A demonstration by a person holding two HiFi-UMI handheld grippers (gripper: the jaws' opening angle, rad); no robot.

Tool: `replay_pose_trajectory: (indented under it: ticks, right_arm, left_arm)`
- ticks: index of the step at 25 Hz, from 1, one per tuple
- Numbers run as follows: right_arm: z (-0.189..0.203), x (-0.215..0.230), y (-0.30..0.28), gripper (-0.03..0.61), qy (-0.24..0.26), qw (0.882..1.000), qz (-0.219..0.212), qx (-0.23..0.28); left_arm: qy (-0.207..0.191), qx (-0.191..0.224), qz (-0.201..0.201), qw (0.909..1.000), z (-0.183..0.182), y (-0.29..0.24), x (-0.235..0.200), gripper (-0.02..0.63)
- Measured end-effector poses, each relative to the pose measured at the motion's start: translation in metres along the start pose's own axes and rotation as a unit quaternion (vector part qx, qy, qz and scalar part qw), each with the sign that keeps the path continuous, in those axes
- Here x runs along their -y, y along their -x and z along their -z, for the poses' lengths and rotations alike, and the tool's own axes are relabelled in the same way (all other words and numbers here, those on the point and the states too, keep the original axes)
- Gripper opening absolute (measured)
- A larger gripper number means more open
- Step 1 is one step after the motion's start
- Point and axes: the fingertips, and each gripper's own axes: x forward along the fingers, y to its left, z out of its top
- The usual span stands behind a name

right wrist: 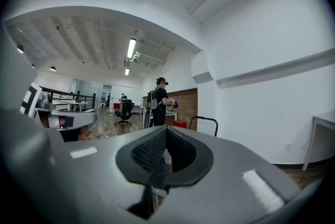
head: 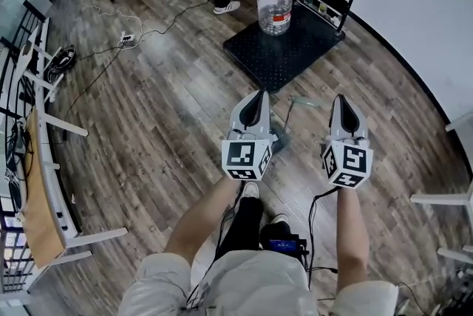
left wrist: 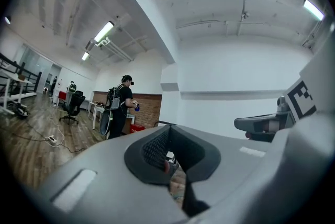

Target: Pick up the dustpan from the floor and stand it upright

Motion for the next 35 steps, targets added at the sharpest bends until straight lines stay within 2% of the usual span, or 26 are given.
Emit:
replay_pose_trajectory:
  ticks: [3,7,11,16,20,23,31,35]
  right_arm:
    - [-0.069,0.016,0.046,0.006,-0.008,1.000,0.005,0.009]
    - [-0.119,0.033,0.138,0.006,-0.016,1.000,0.005,0.026]
    - [-0.147,0.041,0.213,0.006,-0.019,0.999,-0.003,0.031]
    - [-0.150,0.038,0.286,0.006,-0.015,0.999,-0.013,0.032]
    - [-0.152,0.033,0.309,0.006,0.006,1.000,-0.007,0.029]
    - [-0.157,0.031,0.323,0.006,-0.005,1.000,-0.004,0.027]
    - [-0.183,-0.026,0.340,0.006,-0.028,0.999,-0.007,0.030]
    - [-0.162,-0.055,0.339,0.006,-0.028,0.999,-0.001,0.027]
  left_arm:
    - [0.012,-0.002,-0.003,0.9999,-0.067,0.023,0.037,0.020]
    - [0.016,-0.005,-0.009,0.9998,-0.119,0.086,0.099,0.020]
    - [0.029,-0.010,-0.025,0.9992,-0.147,0.144,0.146,0.020]
    - [0.027,-0.016,-0.039,0.9987,-0.151,0.209,0.188,0.020]
    - [0.027,-0.025,-0.035,0.9987,-0.152,0.232,0.197,0.020]
    - [0.026,-0.025,-0.028,0.9989,-0.159,0.242,0.201,0.020]
    - [-0.004,-0.009,-0.006,0.9999,-0.197,0.278,0.166,0.020]
    - [0.003,-0.013,0.002,0.9999,-0.178,0.292,0.146,0.020]
